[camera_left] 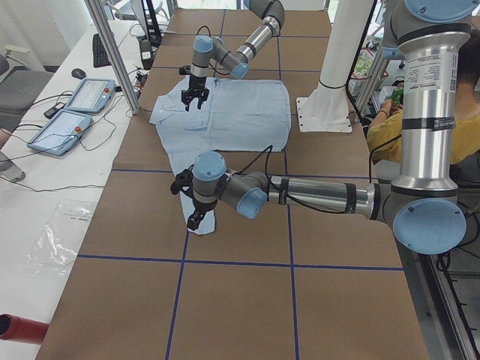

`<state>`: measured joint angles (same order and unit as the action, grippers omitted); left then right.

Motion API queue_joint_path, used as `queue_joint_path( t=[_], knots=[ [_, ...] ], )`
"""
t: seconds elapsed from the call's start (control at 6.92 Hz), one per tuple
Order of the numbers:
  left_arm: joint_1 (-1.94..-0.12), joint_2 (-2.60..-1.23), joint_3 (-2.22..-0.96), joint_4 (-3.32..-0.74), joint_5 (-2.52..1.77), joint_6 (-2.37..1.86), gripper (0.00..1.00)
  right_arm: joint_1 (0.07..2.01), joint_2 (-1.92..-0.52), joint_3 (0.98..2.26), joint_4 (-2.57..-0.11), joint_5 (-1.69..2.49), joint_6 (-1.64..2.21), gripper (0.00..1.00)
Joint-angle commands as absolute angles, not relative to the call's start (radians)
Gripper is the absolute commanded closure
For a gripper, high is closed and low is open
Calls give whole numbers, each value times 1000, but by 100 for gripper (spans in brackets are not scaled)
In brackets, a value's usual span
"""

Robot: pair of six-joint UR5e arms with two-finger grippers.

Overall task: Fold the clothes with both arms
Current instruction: 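Carry the grasped sleeve with the right gripper across the shirt chest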

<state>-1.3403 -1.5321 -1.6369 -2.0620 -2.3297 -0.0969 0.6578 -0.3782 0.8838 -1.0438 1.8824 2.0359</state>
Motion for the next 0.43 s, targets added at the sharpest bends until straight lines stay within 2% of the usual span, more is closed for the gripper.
queue_joint_path(
  t=[0.0, 0.14, 0.29],
  knots=[
    [-1278, -1563, -1519, -2196, -2338, -202, 0, 660, -441, 989, -1048, 1896, 1952, 0],
    [-1278, -1583, -1452, -2230, -2338, -218, 1, 660, -527, 1096, -1049, 1916, 1945, 0],
    [-1275, -1612, -1371, -2230, -2339, -222, 8, 660, -579, 1173, -1054, 1924, 1944, 0]
  ],
)
